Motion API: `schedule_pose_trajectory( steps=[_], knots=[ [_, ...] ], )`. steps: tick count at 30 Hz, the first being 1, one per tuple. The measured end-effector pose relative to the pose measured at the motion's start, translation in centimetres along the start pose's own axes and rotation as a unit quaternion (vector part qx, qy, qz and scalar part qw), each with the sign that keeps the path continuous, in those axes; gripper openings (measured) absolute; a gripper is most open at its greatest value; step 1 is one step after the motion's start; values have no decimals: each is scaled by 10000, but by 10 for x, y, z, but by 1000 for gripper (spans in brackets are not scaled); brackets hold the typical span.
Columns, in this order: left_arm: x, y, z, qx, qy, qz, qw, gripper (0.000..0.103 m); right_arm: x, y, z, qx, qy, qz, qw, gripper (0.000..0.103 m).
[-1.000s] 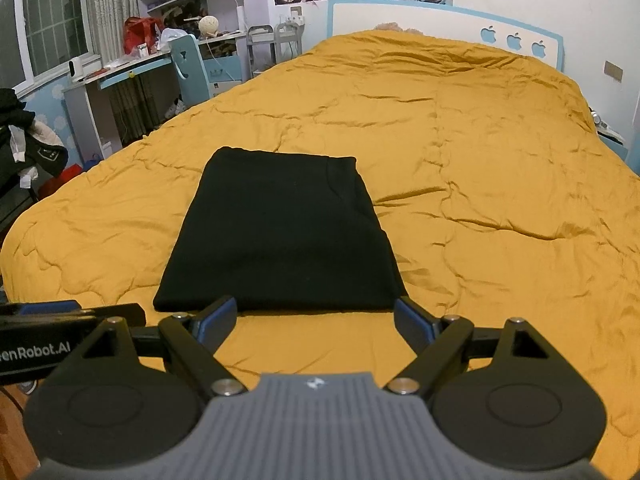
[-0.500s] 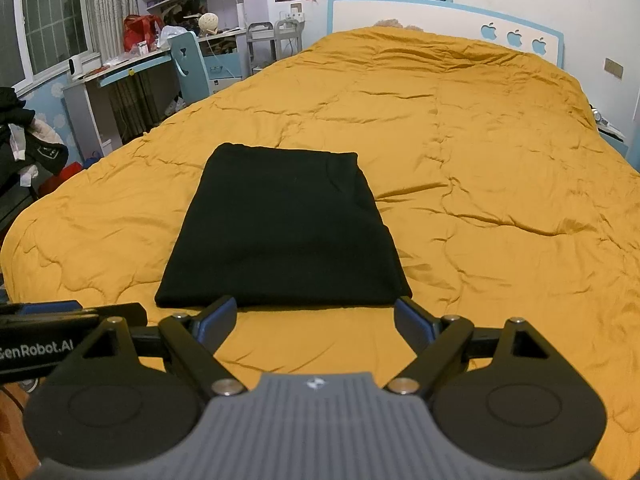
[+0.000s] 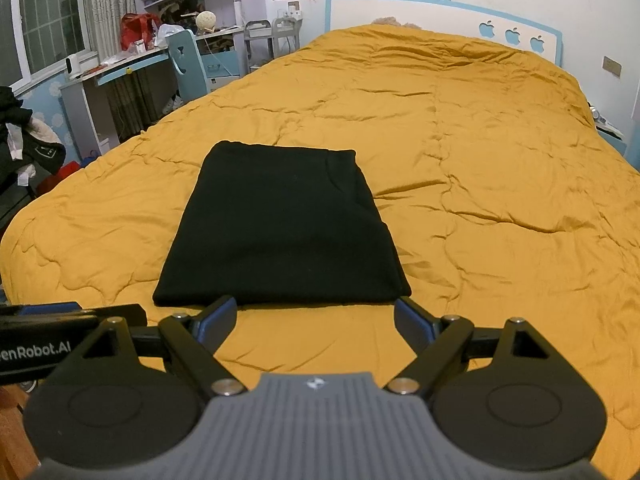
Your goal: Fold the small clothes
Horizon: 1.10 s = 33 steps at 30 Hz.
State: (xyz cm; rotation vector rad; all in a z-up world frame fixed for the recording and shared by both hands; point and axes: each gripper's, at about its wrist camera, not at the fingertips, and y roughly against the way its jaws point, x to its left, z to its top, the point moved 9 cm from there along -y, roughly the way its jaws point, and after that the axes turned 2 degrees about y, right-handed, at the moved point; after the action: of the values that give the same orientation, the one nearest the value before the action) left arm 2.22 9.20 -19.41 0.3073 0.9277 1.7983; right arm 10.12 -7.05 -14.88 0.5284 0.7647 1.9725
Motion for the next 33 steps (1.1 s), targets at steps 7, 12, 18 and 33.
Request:
schedule_pose_trajectory(
  steps=[7,12,18,33],
  knots=[
    [-1,0,-1,6,1,0,10000,85,0,0,0,-17,17,-33,10000,82],
    [-2,1,-1,10,-13,-3,10000,85,2,0,0,-17,-20,-24,10000,82],
    [-2,0,-1,21,-32,12,10000,85,2,1,0,-25,0,-42,10000,82],
    [2,-4,3,111,-45,-22,9999,81,4,1,1,-19,48,-75,10000,82]
  ],
)
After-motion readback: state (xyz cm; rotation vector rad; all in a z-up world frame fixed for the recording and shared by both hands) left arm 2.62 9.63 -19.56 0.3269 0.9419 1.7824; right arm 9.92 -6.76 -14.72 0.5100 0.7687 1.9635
